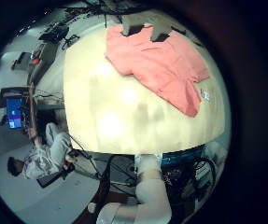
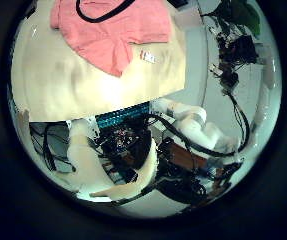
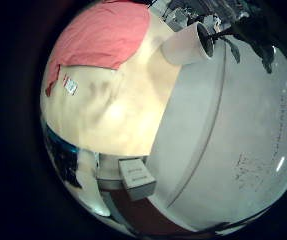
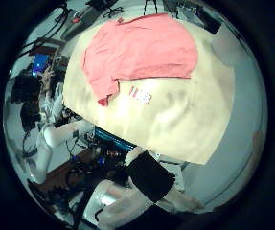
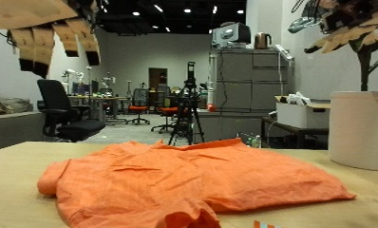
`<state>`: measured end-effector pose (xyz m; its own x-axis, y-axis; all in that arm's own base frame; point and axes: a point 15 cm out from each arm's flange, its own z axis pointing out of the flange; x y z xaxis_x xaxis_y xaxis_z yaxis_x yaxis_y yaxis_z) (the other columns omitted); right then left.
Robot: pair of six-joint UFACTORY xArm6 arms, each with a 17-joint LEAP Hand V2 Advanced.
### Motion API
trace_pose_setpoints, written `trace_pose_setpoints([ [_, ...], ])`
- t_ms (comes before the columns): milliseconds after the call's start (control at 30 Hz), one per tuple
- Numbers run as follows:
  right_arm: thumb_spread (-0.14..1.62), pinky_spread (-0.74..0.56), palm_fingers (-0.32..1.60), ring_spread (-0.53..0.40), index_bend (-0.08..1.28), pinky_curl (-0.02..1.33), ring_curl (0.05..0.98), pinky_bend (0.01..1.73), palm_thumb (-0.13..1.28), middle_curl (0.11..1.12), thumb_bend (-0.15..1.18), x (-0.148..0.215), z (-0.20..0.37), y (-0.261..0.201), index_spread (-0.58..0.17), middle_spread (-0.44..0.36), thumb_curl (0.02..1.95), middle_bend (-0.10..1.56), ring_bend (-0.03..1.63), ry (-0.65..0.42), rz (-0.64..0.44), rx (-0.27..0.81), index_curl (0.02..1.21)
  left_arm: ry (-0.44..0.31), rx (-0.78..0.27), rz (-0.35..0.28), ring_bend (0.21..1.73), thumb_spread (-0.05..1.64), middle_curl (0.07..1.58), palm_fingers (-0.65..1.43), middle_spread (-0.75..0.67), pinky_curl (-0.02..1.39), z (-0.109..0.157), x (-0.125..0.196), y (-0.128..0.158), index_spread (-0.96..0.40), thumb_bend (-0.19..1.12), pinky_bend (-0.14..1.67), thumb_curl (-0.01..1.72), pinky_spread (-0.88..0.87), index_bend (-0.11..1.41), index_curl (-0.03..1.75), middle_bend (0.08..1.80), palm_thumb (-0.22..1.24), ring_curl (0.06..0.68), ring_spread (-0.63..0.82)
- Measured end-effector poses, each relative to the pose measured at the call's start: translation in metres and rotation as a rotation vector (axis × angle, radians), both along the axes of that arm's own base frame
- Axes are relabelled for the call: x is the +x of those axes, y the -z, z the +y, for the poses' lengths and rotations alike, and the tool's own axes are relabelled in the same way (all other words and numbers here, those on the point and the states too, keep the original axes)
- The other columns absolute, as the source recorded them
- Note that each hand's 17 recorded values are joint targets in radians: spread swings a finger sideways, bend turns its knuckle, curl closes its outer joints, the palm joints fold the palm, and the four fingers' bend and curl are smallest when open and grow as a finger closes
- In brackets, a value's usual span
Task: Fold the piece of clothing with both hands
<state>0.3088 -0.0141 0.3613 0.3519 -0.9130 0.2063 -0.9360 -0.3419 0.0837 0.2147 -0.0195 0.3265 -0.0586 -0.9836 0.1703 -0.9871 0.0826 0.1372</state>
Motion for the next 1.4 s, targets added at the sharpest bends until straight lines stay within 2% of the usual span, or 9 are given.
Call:
trace_pose_setpoints([
  [533, 1.33, 0.29, 0.05, 0.179, 0.16, 0.32, 0.273, 0.38, 0.3, 0.31, -0.01, 0.0, 0.001, 0.004, -0.339, 0.075, 0.22, 0.19, 0.32, -0.003, 0.016, 0.028, 0.27, -0.058, -0.019, 0.018, 0.36, 1.02, 0.31, 0.04, 0.39, 0.28, 0.006, -0.003, 0.003, 0.18, -0.02, 0.19, 0.3, 0.52, 0.18, 0.34, 0.19, 0.2, 0.233, 0.56],
  [800, 1.34, 0.28, 0.07, 0.175, 0.16, 0.32, 0.273, 0.38, 0.31, 0.32, -0.01, 0.007, -0.014, 0.013, -0.338, 0.076, 0.22, 0.2, 0.32, 0.029, 0.027, 0.026, 0.27, -0.099, -0.015, 0.011, 0.37, 1.04, 0.31, 0.06, 0.34, 0.28, -0.011, 0.003, 0.02, 0.18, -0.02, 0.19, 0.31, 0.51, 0.18, 0.34, 0.19, 0.27, 0.234, 0.54],
  [967, 1.35, 0.28, 0.08, 0.175, 0.16, 0.32, 0.271, 0.37, 0.32, 0.32, -0.01, 0.008, -0.023, 0.018, -0.326, 0.068, 0.22, 0.2, 0.31, 0.057, 0.044, 0.026, 0.27, -0.048, -0.004, 0.004, 0.38, 1.03, 0.31, 0.07, 0.31, 0.28, -0.032, 0.007, 0.05, 0.17, -0.02, 0.19, 0.31, 0.49, 0.17, 0.34, 0.19, 0.28, 0.235, 0.53],
  [1100, 1.35, 0.27, 0.09, 0.174, 0.17, 0.31, 0.266, 0.35, 0.32, 0.33, -0.01, 0.008, -0.027, 0.022, -0.314, 0.058, 0.22, 0.22, 0.29, 0.071, 0.056, 0.025, 0.28, -0.027, -0.001, -0.055, 0.39, 1.03, 0.32, 0.08, 0.31, 0.29, -0.047, 0.022, 0.064, 0.17, -0.03, 0.19, 0.31, 0.48, 0.17, 0.33, 0.19, 0.28, 0.236, 0.52],
  [1200, 1.35, 0.27, 0.11, 0.164, 0.16, 0.31, 0.262, 0.33, 0.32, 0.34, -0.01, 0.006, -0.03, 0.026, -0.3, 0.053, 0.22, 0.24, 0.28, 0.085, 0.064, 0.026, 0.28, 0.02, 0.022, -0.092, 0.39, 1.03, 0.32, 0.09, 0.31, 0.29, -0.056, 0.033, 0.077, 0.17, -0.03, 0.2, 0.31, 0.48, 0.16, 0.33, 0.2, 0.28, 0.237, 0.51],
  [1400, 1.36, 0.27, 0.14, 0.159, 0.16, 0.3, 0.258, 0.3, 0.32, 0.36, -0.01, -0.004, -0.032, 0.043, -0.271, 0.042, 0.22, 0.28, 0.25, 0.101, 0.106, 0.025, 0.28, 0.093, 0.099, -0.034, 0.4, 1.03, 0.32, 0.07, 0.33, 0.3, -0.063, 0.042, 0.115, 0.18, -0.03, 0.2, 0.31, 0.48, 0.16, 0.32, 0.19, 0.28, 0.237, 0.51],
])
